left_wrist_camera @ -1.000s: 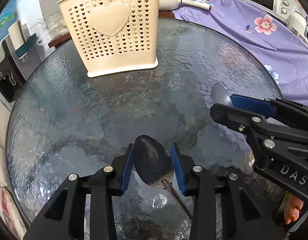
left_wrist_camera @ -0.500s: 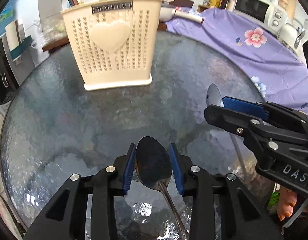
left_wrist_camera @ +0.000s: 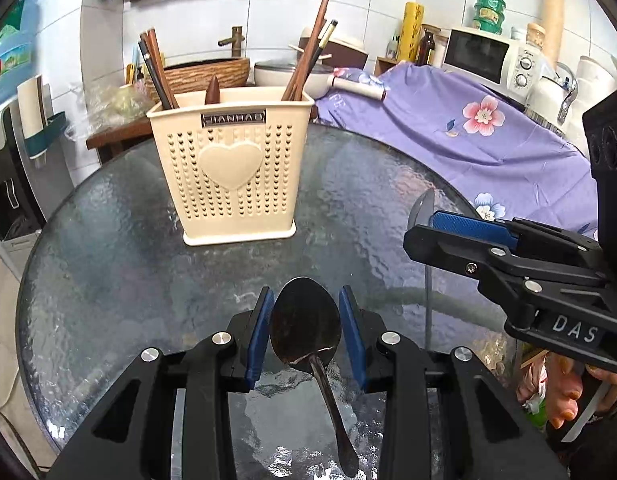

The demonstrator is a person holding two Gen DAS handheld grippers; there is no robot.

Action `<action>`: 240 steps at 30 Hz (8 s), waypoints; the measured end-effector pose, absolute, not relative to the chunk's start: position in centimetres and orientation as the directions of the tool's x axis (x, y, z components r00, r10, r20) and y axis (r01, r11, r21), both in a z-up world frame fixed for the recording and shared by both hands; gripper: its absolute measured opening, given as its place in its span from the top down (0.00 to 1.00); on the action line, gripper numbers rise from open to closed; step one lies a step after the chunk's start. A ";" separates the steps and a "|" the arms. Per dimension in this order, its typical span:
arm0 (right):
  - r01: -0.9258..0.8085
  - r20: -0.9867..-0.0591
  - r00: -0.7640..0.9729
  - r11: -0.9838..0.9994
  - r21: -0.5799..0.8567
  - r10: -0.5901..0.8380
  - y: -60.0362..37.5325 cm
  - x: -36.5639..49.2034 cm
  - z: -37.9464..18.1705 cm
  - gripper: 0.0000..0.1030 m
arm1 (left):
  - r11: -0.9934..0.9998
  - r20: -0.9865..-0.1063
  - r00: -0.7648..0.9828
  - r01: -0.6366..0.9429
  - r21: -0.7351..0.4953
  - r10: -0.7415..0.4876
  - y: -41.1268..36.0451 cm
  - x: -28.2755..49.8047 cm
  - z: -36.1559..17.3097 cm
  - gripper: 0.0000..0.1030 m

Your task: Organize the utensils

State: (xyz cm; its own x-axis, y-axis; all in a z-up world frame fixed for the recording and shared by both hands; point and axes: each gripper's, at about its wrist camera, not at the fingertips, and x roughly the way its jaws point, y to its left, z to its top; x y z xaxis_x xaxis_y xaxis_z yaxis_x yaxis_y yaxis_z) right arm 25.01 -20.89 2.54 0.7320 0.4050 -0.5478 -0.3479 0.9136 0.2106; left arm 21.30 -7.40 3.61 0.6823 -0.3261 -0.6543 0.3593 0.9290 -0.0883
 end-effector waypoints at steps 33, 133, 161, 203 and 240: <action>-0.342 -0.542 0.744 0.919 0.195 0.392 -20.4 26.2 3.8 0.65 | 0.923 -0.586 0.725 0.368 -0.114 -0.361 -6.1 21.6 6.3 0.69; -0.279 -0.400 0.854 0.942 0.186 0.332 -20.3 28.1 2.9 0.21 | 0.991 -0.432 0.894 0.084 -0.106 -0.122 1.2 25.4 8.0 0.10; -0.247 -0.267 0.927 0.964 0.097 0.264 -18.4 10.1 -2.4 0.06 | 0.997 -0.418 0.905 0.073 -0.031 -0.079 0.9 9.9 0.1 0.06; -0.224 -0.289 0.928 0.972 0.072 0.235 -18.5 5.5 -3.0 0.06 | 0.997 -0.377 0.923 0.072 -0.023 -0.075 0.9 3.5 0.4 0.06; -0.220 -0.297 0.926 0.973 0.072 0.232 -17.9 5.3 -3.3 0.06 | 0.996 -0.408 0.909 0.078 -0.036 -0.086 1.3 3.7 0.1 0.06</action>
